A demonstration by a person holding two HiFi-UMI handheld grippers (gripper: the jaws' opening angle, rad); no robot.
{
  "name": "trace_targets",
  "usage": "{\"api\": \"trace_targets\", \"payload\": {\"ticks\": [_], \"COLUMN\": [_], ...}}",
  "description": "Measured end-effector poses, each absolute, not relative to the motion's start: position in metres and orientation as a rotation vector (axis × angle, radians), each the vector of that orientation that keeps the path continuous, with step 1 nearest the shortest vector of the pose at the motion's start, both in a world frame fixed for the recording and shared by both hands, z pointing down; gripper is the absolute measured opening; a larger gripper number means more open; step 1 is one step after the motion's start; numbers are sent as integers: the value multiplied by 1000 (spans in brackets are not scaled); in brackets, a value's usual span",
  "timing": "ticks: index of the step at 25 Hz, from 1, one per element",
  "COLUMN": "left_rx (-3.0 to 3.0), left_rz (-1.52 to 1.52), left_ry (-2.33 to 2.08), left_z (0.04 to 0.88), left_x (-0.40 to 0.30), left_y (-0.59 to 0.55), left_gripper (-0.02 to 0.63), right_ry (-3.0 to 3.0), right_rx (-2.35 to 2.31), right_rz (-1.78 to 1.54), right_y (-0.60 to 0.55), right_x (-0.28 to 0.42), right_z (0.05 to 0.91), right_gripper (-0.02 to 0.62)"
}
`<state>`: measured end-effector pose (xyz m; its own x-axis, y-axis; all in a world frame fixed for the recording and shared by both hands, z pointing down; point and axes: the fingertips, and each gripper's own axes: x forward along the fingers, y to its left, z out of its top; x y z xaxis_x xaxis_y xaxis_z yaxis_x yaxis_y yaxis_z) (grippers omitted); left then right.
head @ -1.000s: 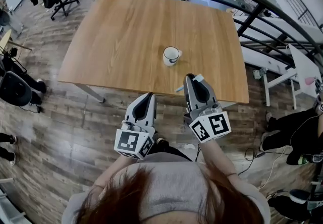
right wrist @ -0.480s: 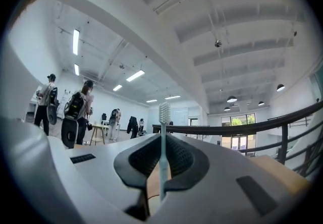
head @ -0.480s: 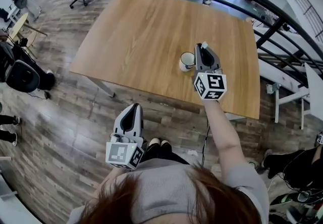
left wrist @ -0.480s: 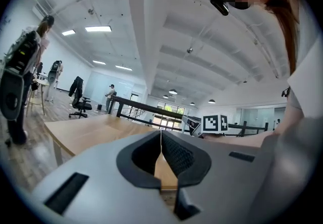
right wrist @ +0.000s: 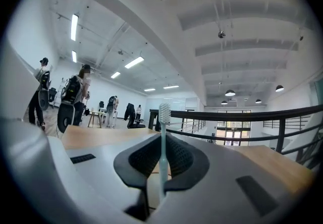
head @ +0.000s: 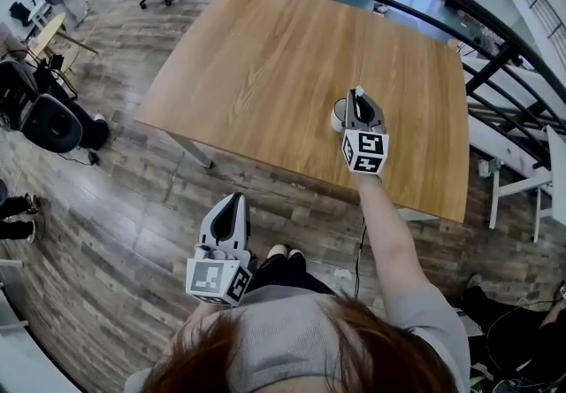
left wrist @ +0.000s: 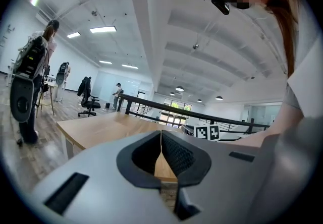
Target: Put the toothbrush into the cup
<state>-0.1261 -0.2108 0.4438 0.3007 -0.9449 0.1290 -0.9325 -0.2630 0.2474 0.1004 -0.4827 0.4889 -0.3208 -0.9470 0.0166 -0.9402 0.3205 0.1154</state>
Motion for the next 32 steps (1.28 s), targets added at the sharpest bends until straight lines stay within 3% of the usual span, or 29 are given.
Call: {"api": "trace_targets", "payload": {"ticks": [22,32], "left_rx": [2305,2312], "left_rz": [-27,-13], "left_ry": [-1711,-1697], "left_z": [444,443], "left_x": [-120,-115], "left_y": [-205,-207], "left_gripper": [8,9], "right_ry": [-2446,-2483], "right_rx": [1778,1742], "right_rz": [87,105], "right_y": [-476,-469], "right_x": [107,110], "right_z": [535,537], "right_gripper": [35,130]}}
